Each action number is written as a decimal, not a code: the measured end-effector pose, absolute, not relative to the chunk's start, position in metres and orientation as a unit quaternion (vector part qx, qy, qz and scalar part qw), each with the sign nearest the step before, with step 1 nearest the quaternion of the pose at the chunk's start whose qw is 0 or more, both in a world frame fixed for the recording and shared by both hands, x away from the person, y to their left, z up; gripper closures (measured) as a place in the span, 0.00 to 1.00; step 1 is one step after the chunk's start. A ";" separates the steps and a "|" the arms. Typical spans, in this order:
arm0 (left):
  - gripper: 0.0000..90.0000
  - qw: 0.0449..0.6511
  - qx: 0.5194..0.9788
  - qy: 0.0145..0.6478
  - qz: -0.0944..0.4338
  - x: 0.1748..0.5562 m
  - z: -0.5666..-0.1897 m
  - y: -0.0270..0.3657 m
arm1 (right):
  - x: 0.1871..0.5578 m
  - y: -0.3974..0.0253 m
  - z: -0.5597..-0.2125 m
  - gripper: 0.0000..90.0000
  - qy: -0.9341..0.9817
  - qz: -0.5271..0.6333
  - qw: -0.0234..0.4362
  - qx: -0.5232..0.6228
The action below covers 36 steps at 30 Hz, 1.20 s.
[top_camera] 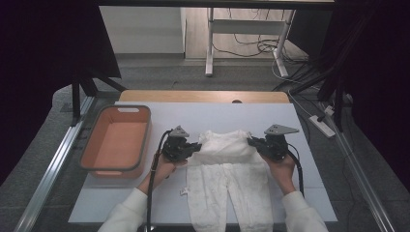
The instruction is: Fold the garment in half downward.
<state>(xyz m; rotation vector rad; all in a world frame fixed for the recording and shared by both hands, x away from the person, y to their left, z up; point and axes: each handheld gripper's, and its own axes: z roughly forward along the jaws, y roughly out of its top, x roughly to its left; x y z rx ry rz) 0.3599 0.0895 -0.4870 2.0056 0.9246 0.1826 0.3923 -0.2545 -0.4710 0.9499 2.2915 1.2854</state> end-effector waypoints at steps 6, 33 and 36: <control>0.96 0.447 0.810 0.372 0.073 0.356 -0.488 0.089 | 0.386 -0.256 -0.470 0.94 0.807 0.456 0.173 0.333; 0.95 0.440 0.821 0.357 0.065 0.329 -0.496 0.085 | 0.344 -0.266 -0.479 0.94 0.821 0.443 0.157 0.323; 0.95 0.441 0.822 0.355 0.064 0.326 -0.496 0.085 | 0.340 -0.267 -0.478 0.94 0.821 0.444 0.159 0.322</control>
